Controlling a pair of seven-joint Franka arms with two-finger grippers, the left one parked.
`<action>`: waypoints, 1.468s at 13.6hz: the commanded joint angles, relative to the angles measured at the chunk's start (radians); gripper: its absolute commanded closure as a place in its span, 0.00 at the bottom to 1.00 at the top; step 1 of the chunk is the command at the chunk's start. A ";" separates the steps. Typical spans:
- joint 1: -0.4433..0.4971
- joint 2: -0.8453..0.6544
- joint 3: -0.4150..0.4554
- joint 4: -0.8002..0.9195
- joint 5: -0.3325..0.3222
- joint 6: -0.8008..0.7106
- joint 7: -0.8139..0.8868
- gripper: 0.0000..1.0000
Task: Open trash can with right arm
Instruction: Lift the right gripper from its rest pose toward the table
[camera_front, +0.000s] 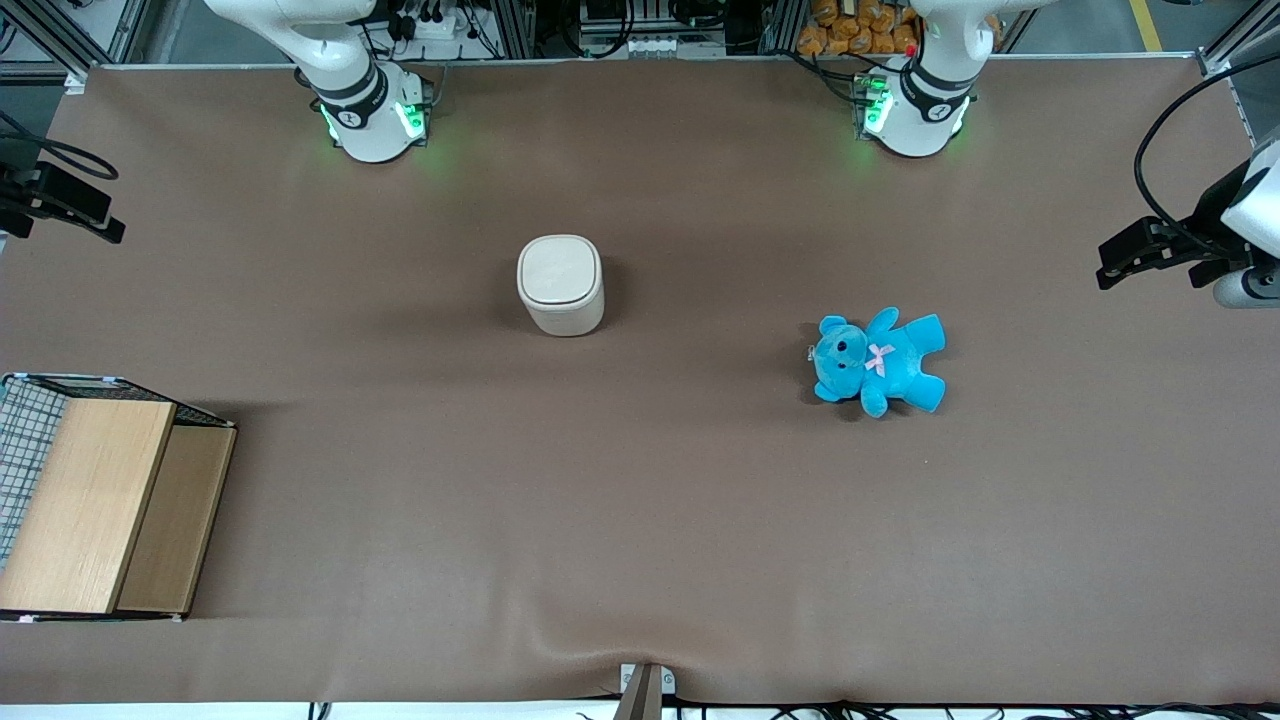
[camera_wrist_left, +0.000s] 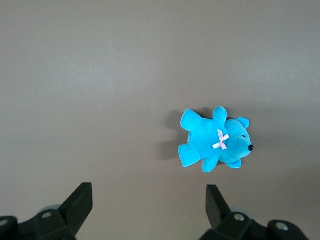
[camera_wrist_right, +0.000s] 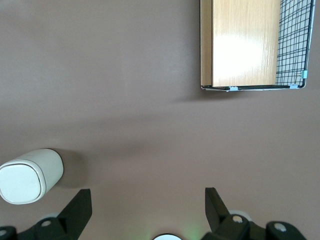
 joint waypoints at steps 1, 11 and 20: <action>-0.024 0.001 0.017 0.003 -0.015 -0.001 -0.012 0.00; 0.037 0.011 0.025 0.001 -0.002 -0.073 0.000 0.00; 0.267 0.029 0.026 -0.132 0.008 -0.072 0.091 0.16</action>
